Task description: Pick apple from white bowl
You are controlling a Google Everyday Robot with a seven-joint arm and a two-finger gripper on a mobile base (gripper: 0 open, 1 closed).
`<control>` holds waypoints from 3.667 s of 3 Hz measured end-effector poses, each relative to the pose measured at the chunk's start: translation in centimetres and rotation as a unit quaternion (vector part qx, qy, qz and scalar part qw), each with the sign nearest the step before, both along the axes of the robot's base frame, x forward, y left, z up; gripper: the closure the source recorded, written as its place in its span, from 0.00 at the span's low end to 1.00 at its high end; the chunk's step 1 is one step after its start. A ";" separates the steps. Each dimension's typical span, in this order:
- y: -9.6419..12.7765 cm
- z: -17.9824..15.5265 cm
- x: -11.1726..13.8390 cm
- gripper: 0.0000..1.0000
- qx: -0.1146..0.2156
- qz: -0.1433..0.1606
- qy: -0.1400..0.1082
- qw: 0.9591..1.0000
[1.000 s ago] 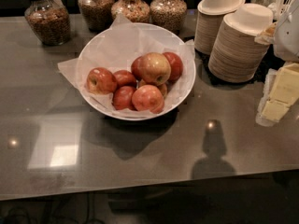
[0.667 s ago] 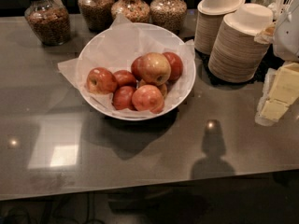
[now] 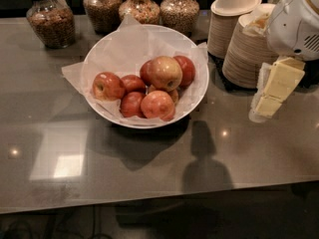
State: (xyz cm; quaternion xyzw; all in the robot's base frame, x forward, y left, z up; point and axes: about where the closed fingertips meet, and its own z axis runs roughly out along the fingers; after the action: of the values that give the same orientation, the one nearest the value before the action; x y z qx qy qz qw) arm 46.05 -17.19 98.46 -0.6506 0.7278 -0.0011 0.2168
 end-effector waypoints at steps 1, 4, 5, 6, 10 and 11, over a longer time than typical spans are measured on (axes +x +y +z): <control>2.3 0.3 1.1 0.00 0.022 0.040 -0.006 0.999; 4.8 0.7 2.4 0.00 0.057 0.073 -0.010 0.996; 8.3 0.5 3.5 0.00 0.090 0.113 -0.012 0.989; 11.4 0.3 4.0 0.08 0.120 0.153 -0.008 0.981; 18.0 0.5 3.2 0.09 0.181 0.260 -0.011 0.948; 18.4 0.2 3.3 0.00 0.191 0.261 -0.010 0.946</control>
Offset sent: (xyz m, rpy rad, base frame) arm 0.0268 0.0716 0.0040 0.1245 0.0006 0.2231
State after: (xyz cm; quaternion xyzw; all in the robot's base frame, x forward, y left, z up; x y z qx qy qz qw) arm 49.33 1.16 98.71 -0.7640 0.5174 0.1879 0.3367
